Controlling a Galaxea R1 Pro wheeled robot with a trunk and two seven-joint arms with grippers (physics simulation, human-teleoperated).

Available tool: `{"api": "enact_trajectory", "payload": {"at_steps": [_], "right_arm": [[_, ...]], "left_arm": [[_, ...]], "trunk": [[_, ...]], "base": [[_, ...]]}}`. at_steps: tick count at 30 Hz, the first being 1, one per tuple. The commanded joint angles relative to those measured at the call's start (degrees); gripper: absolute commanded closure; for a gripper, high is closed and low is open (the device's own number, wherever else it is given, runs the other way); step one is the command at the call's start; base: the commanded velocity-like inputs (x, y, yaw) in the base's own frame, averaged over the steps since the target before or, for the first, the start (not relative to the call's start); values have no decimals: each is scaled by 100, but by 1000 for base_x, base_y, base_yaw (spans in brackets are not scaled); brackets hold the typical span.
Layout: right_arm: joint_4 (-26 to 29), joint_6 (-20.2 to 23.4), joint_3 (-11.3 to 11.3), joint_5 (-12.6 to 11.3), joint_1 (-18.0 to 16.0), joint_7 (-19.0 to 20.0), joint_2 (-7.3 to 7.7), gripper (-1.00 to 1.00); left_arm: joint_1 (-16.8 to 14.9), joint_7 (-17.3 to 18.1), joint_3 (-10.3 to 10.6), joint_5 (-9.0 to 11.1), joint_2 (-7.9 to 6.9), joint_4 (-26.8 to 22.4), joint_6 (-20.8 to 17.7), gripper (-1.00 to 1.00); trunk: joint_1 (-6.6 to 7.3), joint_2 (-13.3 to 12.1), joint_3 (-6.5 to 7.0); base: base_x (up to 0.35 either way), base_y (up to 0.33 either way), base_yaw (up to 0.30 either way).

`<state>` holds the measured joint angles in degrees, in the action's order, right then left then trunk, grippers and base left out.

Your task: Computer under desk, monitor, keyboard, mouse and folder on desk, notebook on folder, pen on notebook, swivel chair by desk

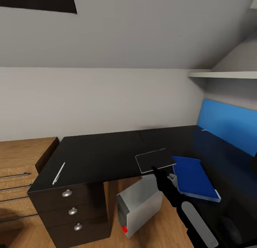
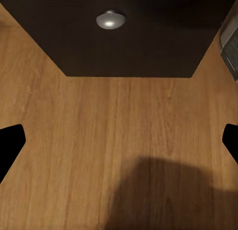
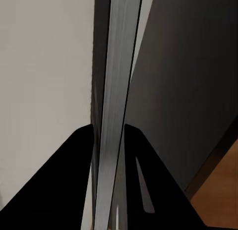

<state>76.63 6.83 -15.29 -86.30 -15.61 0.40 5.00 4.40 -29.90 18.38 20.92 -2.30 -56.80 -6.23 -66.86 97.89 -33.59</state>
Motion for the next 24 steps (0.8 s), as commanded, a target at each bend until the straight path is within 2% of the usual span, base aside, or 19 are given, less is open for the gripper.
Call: {"api": "enact_trajectory", "payload": {"at_steps": [1, 6, 9, 19, 24], "right_arm": [[-2, 3, 9, -53, -4, 9, 7, 100], [-13, 9, 247, -54, -3, 4, 10, 100], [-23, 14, 472, -57, -3, -2, 10, 100], [-58, 19, 709, -72, -3, -22, 2, 100], [-67, 30, 749, -404, -3, -146, 8, 100]], "left_arm": [[0, -43, 19, 26, -7, -15, -28, -100], [0, -47, 21, 26, -6, -15, -28, -100], [0, -51, 24, 26, 0, -15, -28, -100], [0, -51, 25, 26, 2, -15, -26, -100], [-1, -51, 26, 22, 2, -15, -27, -100]], "trunk": [[0, 3, -3], [0, 3, 6], [0, 3, 7], [0, 3, 7], [0, 3, 7]], "base": [[0, -1, -162], [0, 0, -221], [0, 0, -250], [0, 0, -256], [0, 0, -253]]}}
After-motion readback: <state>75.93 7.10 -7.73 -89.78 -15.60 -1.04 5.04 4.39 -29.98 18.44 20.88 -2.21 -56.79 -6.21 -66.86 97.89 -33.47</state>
